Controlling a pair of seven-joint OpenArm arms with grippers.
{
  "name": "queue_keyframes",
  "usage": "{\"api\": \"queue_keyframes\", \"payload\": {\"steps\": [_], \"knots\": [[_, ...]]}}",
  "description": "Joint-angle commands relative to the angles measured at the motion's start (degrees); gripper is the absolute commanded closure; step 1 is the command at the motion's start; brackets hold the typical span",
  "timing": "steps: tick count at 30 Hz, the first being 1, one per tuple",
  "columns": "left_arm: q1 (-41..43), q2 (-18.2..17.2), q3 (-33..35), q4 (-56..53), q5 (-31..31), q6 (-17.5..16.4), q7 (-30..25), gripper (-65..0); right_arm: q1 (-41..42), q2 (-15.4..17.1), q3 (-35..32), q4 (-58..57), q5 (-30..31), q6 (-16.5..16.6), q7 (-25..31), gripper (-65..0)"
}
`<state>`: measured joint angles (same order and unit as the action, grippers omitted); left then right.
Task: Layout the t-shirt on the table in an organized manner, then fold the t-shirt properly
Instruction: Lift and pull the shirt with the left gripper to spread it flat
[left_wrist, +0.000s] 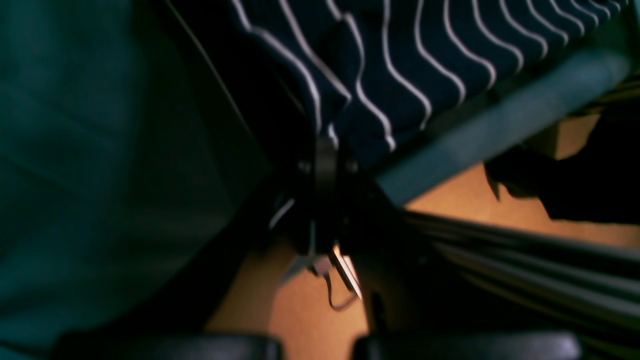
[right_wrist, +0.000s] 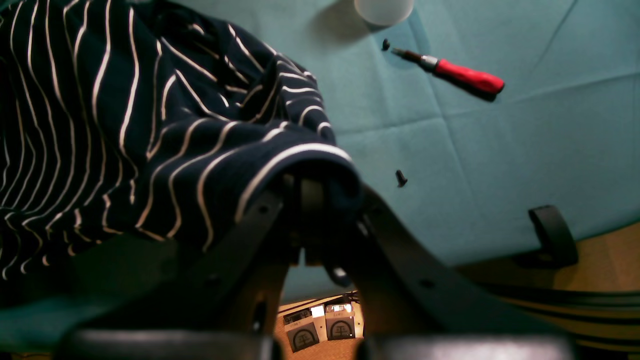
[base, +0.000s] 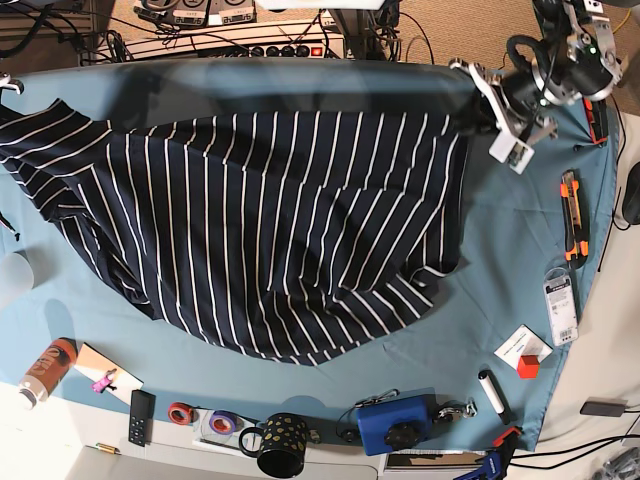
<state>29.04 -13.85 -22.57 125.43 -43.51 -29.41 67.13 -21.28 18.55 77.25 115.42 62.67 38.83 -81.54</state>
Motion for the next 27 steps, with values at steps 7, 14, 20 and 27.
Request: {"api": "queue_keyframes", "payload": {"steps": [7,14,20,27], "knots": [[5.66,-0.42,-6.49,0.98,-0.63,-0.04,-1.20,0.0,-0.15,1.22,0.44,0.79,5.27,0.00,1.54,0.0],[6.21,-0.44,-15.17,0.96,-0.66,-0.26,-3.08,0.0,-0.13,1.01,0.33,0.79,5.86,0.63,1.54,0.0],[6.23,-0.42,-15.17,0.96,-0.66,-0.20,-1.86,-14.0,-0.15,1.01,0.33,0.79,5.84,0.63,1.54,0.0],[6.21,-0.44,-15.17,0.96,-0.90,2.62,-0.90,-25.0,-0.15,1.01,0.33,0.79,5.66,0.66,1.54,0.0]]}}
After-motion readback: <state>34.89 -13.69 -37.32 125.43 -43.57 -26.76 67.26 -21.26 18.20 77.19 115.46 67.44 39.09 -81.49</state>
